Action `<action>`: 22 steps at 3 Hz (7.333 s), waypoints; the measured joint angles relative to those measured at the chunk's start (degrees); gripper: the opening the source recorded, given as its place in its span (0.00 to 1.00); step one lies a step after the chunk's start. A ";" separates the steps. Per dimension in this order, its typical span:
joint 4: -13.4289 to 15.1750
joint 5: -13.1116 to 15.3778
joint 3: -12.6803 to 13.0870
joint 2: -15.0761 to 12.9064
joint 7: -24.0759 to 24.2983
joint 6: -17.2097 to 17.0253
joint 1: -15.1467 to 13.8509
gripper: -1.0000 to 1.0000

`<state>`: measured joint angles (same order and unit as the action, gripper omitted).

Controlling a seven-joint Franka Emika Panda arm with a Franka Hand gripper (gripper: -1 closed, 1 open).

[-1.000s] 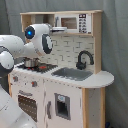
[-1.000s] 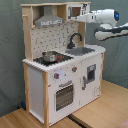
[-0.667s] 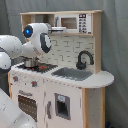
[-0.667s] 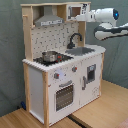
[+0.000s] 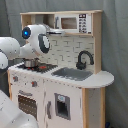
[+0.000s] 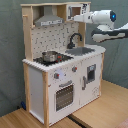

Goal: Play with the kitchen

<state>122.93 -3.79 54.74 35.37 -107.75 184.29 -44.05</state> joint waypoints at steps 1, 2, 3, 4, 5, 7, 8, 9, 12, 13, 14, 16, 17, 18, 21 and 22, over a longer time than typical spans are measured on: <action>-2.55 0.00 3.39 0.09 0.77 -0.01 -4.15 1.00; -5.19 0.00 6.50 0.10 0.96 -0.01 -8.31 1.00; -7.44 0.00 9.56 0.13 1.02 0.01 -12.85 1.00; -9.90 -0.01 12.74 0.13 1.12 0.01 -17.30 1.00; -12.11 -0.01 16.13 0.14 1.42 -0.01 -21.34 1.00; -12.50 -0.01 16.13 0.14 1.42 -0.01 -21.63 0.00; -10.60 -0.01 13.04 0.07 1.38 -0.08 -16.70 0.00; -8.31 -0.01 9.72 0.05 1.21 -0.08 -12.31 0.00; -3.26 -0.01 0.34 -2.85 -1.95 0.67 0.91 0.00; -1.13 -0.01 -2.82 -2.93 -3.00 1.87 4.95 0.00; 0.79 -0.01 -6.16 -2.94 -3.91 2.63 9.17 0.00; 3.99 0.01 -12.54 -2.81 -6.18 3.89 17.09 0.00; 3.92 0.01 -12.54 -2.71 -6.18 3.89 17.27 1.00; 3.85 -0.03 -12.54 -1.97 -6.09 3.80 18.30 1.00; 3.86 -0.37 -15.95 7.07 -0.47 14.08 16.49 1.00; 3.77 -0.91 -14.50 9.85 4.82 15.12 15.03 1.00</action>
<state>126.70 -4.70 40.24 45.22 -102.93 199.42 -29.02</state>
